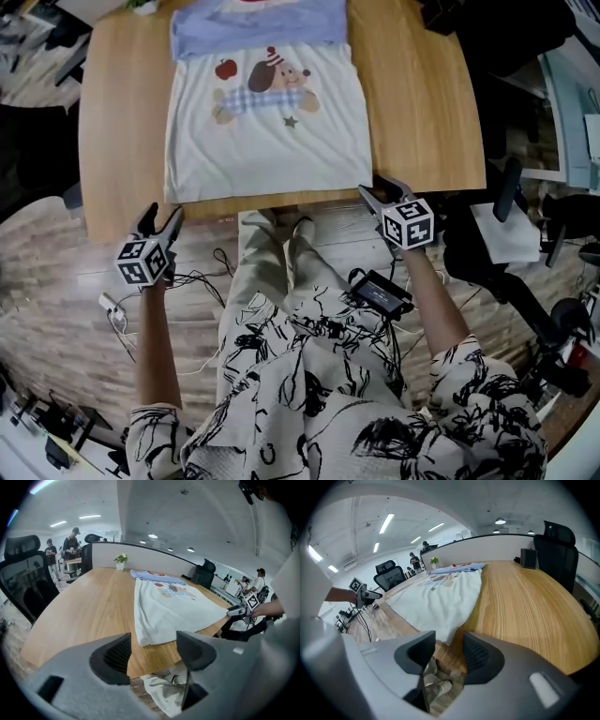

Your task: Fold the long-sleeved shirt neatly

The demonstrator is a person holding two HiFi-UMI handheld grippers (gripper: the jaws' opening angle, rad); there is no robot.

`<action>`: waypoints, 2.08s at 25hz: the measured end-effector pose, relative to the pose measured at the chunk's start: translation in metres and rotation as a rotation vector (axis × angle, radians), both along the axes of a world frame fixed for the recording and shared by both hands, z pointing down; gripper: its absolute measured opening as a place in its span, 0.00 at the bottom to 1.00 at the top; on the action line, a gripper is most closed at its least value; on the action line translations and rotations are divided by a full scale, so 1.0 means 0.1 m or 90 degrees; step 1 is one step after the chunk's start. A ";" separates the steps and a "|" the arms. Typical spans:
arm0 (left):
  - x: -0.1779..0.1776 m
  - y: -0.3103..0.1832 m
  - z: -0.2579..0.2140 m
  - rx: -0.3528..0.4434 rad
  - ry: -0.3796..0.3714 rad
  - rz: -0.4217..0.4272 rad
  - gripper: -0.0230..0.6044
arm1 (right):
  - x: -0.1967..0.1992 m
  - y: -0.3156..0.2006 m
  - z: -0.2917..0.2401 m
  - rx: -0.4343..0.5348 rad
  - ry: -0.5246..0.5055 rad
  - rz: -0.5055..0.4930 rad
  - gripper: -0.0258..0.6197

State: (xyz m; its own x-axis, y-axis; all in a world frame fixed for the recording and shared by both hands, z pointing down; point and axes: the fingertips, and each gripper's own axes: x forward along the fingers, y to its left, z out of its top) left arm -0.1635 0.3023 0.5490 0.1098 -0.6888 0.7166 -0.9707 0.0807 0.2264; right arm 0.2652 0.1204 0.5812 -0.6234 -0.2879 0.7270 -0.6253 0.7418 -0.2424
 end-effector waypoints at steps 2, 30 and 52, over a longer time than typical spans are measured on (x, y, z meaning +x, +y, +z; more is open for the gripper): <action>-0.01 -0.02 0.08 -0.007 0.000 0.001 0.52 | -0.01 0.01 0.04 -0.008 -0.001 0.001 0.13; 0.16 0.22 -0.26 0.125 0.147 -0.204 0.07 | 0.33 -0.07 -0.43 0.041 -0.039 0.031 0.07; -0.78 -1.77 -2.42 0.383 0.074 -0.137 0.07 | -0.55 -2.14 -2.66 0.285 -0.194 0.041 0.07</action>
State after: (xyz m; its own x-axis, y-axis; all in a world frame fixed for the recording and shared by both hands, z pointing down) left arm -0.2411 0.1256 0.3066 -0.0226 -0.9814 0.1905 -0.9134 0.0977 0.3952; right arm 0.2102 -0.0934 0.3151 -0.7582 -0.5718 0.3134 -0.6231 0.7770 -0.0898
